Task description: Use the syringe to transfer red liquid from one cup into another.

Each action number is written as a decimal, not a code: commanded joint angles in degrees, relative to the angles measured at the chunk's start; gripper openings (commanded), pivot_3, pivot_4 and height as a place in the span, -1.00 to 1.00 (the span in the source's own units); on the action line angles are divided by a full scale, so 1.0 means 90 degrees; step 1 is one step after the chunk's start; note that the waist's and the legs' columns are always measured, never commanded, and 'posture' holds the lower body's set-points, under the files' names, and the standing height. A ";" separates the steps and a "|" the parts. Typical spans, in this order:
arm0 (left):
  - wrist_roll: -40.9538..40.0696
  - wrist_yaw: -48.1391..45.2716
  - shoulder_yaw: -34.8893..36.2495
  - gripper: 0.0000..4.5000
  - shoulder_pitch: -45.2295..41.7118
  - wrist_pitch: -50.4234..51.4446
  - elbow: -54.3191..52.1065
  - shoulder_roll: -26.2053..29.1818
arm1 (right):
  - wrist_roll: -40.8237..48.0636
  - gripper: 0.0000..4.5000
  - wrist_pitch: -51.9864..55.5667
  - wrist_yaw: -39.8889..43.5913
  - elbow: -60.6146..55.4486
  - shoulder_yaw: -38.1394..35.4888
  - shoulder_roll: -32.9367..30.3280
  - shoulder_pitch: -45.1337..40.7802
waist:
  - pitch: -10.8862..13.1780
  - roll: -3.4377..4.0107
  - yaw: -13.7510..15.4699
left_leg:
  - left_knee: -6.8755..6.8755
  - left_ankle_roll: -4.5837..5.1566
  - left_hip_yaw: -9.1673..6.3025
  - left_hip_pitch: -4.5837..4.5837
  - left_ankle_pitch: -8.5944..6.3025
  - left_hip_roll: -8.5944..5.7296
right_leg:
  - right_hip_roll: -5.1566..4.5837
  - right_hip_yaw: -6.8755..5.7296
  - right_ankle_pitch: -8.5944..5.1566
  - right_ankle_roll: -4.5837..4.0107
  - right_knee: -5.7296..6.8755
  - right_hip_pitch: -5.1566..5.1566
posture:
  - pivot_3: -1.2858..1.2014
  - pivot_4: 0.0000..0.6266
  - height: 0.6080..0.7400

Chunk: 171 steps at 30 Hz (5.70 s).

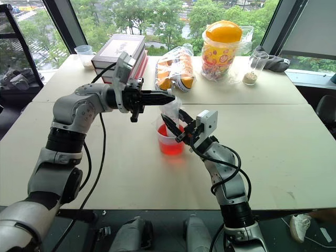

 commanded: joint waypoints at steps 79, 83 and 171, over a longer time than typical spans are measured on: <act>-0.0113 0.0879 0.1036 0.65 0.0650 -0.0296 -0.0485 0.1373 | 0.0666 -0.38 -0.0291 0.0254 0.4938 -0.1457 -0.0118 -0.4499 | 0.0004 0.0003 -0.0012 | -0.0028 0.0006 0.0020 -0.0020 -0.0004 0.0002 | -0.0005 0.0002 0.0009 0.0017 -0.0016 -0.0028 | 0.03 -0.52 1.00; 0.0008 0.0883 0.0967 0.65 0.0251 -0.0559 -0.0088 0.1209 | 0.0590 -0.38 -0.0539 0.0331 0.5234 -0.1494 -0.0064 -0.4532 | 0.0005 0.0004 -0.0006 | -0.0028 0.0005 0.0021 -0.0026 -0.0003 0.0003 | -0.0005 0.0002 0.0009 0.0018 -0.0016 -0.0033 | 0.03 -0.52 1.00; 0.2373 -0.0067 0.0831 -0.98 -0.2649 -0.3472 0.5393 -0.0436 | 0.0318 -0.38 -0.0102 0.0622 0.4226 -0.1432 0.0111 -0.5092 | 0.0008 0.0005 -0.0162 | -0.0029 0.0005 0.0023 -0.0045 -0.0003 0.0002 | -0.0004 0.0002 0.0009 0.0023 -0.0014 -0.0052 | 0.03 -0.52 1.00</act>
